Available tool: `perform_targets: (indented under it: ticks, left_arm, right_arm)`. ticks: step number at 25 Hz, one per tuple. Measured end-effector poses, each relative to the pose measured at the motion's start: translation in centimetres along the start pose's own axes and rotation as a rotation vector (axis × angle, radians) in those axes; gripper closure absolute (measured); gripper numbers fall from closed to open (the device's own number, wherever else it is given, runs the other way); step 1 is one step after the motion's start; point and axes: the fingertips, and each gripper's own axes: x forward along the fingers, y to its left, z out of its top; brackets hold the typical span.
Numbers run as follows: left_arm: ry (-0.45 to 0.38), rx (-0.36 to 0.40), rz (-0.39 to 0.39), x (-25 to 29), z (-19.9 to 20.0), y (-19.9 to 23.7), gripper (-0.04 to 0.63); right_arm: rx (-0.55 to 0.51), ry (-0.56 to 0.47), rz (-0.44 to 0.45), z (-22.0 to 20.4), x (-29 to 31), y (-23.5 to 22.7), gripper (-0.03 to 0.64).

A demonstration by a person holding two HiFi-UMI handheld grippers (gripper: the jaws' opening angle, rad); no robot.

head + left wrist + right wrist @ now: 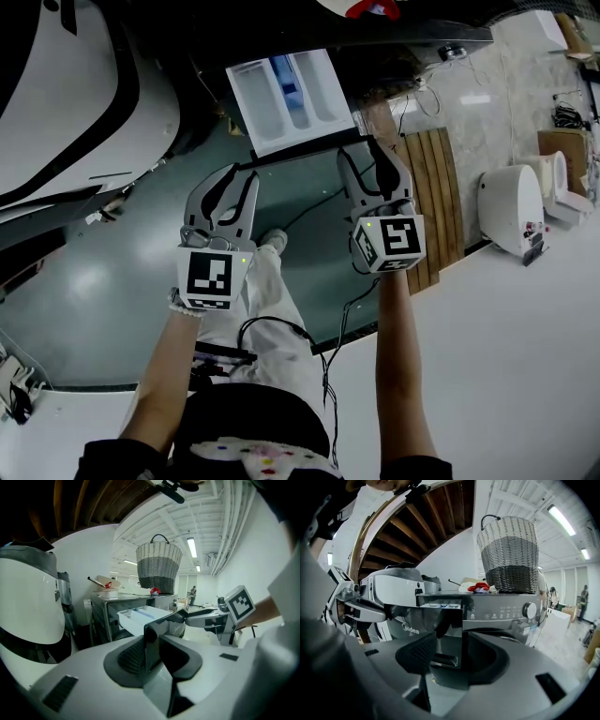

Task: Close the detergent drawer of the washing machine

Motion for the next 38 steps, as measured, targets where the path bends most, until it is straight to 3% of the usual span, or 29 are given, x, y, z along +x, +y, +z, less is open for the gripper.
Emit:
perform_targets:
  ticks: [7,38]
  left_arm:
    - [0.006,0.016,0.016,-0.18,-0.04,0.04,0.491]
    - [0.002,0.026,0.026,-0.08,0.18,0.53,0.508]
  right_arm:
    - [-0.031,-0.007,0.025,0.29,0.11,0.49,0.439]
    - [-0.020,0.001,-0.005,0.58,0.38,0.47,0.440]
